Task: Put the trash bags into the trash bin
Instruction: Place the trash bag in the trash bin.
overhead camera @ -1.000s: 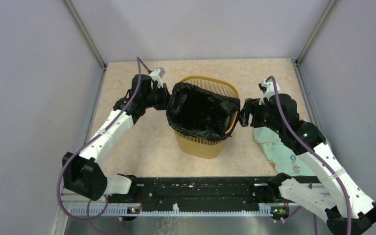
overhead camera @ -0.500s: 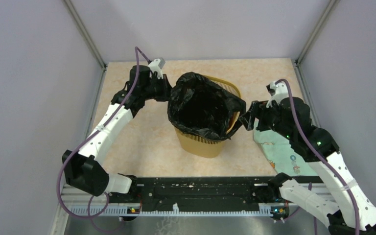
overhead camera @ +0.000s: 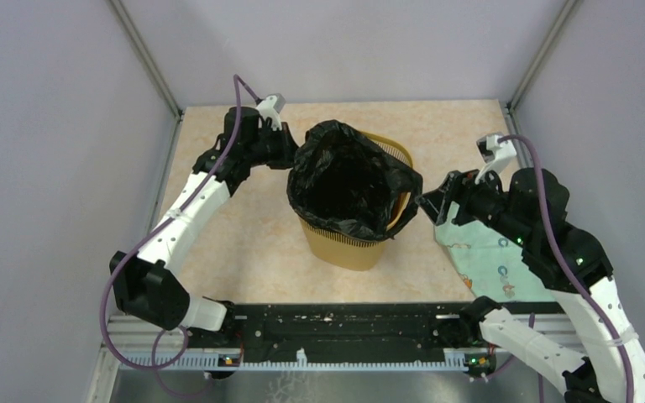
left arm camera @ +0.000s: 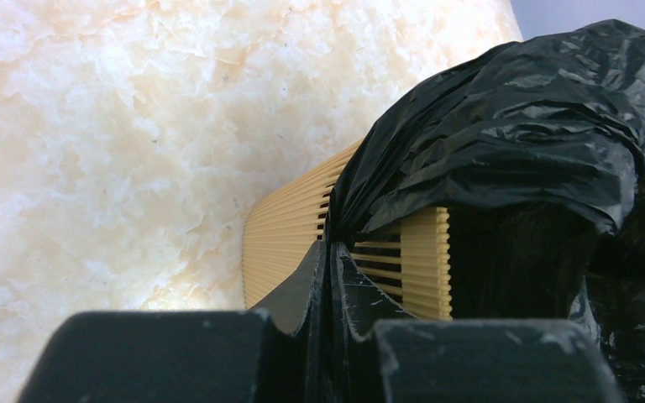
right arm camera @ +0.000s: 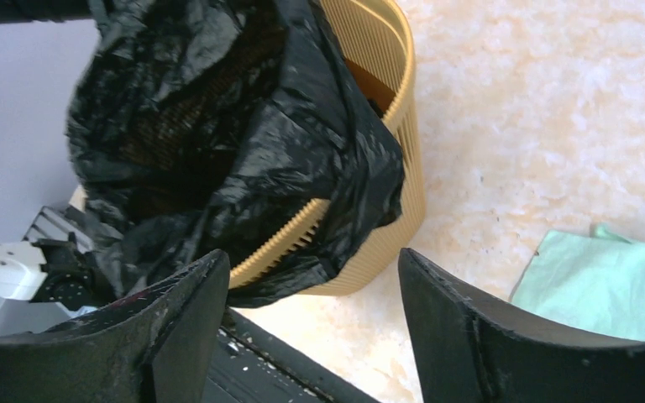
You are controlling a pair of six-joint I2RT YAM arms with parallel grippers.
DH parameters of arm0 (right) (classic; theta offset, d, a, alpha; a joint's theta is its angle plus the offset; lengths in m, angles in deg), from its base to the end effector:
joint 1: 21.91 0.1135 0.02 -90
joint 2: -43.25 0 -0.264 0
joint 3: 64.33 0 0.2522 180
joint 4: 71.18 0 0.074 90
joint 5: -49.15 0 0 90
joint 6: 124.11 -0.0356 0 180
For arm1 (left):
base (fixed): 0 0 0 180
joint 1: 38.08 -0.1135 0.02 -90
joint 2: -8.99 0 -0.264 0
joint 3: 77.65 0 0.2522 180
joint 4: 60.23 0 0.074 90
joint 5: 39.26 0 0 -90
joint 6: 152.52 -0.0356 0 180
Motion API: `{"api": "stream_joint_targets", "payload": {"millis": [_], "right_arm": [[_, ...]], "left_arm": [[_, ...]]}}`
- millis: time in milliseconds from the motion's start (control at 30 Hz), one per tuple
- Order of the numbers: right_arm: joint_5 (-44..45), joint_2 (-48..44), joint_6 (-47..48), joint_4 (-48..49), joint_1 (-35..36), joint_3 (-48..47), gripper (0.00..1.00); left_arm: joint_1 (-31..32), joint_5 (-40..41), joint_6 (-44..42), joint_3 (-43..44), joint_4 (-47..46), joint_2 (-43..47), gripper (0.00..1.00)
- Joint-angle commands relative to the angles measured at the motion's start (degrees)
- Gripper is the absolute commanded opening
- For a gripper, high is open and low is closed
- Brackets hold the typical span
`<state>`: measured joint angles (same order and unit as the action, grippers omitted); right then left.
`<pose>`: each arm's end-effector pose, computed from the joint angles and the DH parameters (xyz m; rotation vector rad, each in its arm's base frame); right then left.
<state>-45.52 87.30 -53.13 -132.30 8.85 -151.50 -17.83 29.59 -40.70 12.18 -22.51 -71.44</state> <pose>0.1003 0.0631 0.4356 -0.2554 1.9229 0.6646 0.2951 -0.1226 0.3642 0.2074 2.1246 -0.8244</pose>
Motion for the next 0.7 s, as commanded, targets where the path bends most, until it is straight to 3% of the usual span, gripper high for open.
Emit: {"api": "stream_joint_targets", "payload": {"millis": [0, 233, 333, 667], "right_arm": [[-0.68, 8.37, 1.52, 3.49, 0.61, -7.57, 0.67], [-3.53, 24.68, 5.83, 6.17, 0.17, -19.5, 0.68], [-8.83, 30.18, 5.1, 6.4, -1.96, -22.89, 0.67], [-12.56, 37.33, 5.29, 4.49, -3.49, -26.47, 0.62]], "left_arm": [[-0.17, -1.43, -1.16, 2.94, -3.1, -0.71, 0.1], [-0.15, -2.69, -1.69, 4.8, -4.02, -2.6, 0.1], [-0.14, -2.98, -1.87, 5.33, -4.45, -3.42, 0.1], [-0.12, -3.82, -1.65, 6.56, -5.31, -5.7, 0.1]]}}
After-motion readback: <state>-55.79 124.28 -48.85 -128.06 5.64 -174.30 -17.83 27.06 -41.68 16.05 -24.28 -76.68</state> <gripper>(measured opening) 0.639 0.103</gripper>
